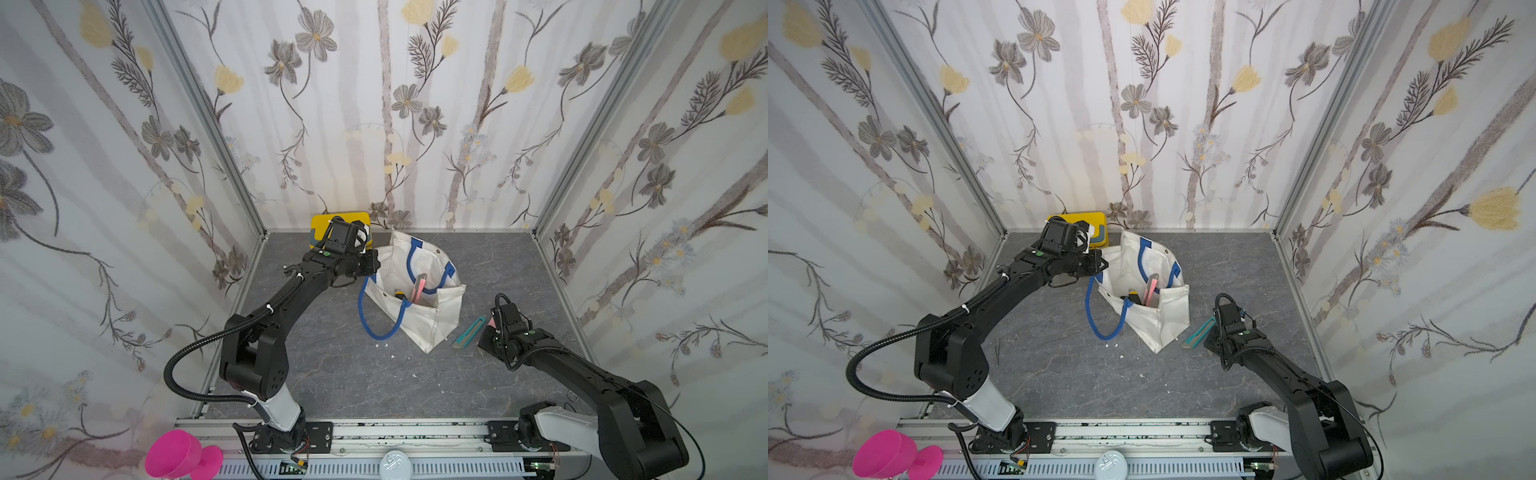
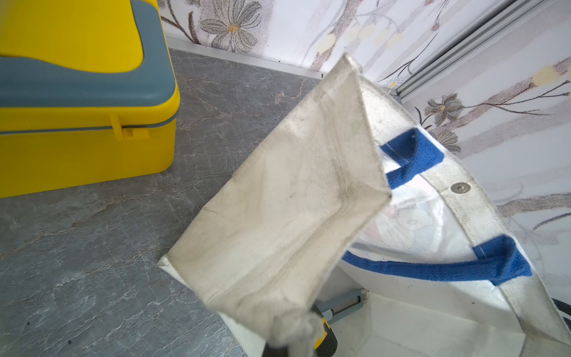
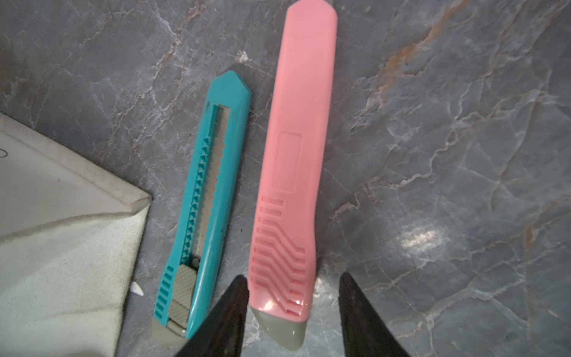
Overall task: Place the art knife into the pouch
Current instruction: Pick up the utility knife at the center of the board.
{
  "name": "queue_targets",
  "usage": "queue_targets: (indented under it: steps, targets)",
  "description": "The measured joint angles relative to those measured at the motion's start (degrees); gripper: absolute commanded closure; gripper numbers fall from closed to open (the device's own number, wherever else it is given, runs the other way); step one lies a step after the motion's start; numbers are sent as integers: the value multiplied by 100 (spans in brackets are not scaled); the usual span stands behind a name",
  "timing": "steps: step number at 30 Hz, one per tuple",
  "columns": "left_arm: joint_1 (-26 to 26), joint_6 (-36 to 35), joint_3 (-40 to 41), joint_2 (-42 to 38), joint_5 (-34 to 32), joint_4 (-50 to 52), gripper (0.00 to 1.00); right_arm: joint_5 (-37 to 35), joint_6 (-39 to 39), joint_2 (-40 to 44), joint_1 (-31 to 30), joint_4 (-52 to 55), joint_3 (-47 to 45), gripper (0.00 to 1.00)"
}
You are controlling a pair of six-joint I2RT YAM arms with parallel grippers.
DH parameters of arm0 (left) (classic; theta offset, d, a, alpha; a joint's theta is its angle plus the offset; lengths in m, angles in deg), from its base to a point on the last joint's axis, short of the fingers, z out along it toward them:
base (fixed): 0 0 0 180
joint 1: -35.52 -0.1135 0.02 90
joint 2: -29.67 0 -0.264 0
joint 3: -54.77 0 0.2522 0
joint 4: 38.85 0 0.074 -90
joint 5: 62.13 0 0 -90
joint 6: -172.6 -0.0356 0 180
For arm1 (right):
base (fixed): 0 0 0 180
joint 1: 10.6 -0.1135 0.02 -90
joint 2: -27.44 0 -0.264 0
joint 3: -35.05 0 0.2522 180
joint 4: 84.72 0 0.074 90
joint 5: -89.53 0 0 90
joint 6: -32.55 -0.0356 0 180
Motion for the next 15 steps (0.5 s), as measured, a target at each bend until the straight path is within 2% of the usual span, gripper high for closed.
queue_targets:
  steps: [15]
  targets:
    - [0, 0, 0, 0, -2, 0, 100, 131, -144, -258, -170, -229, -13, 52]
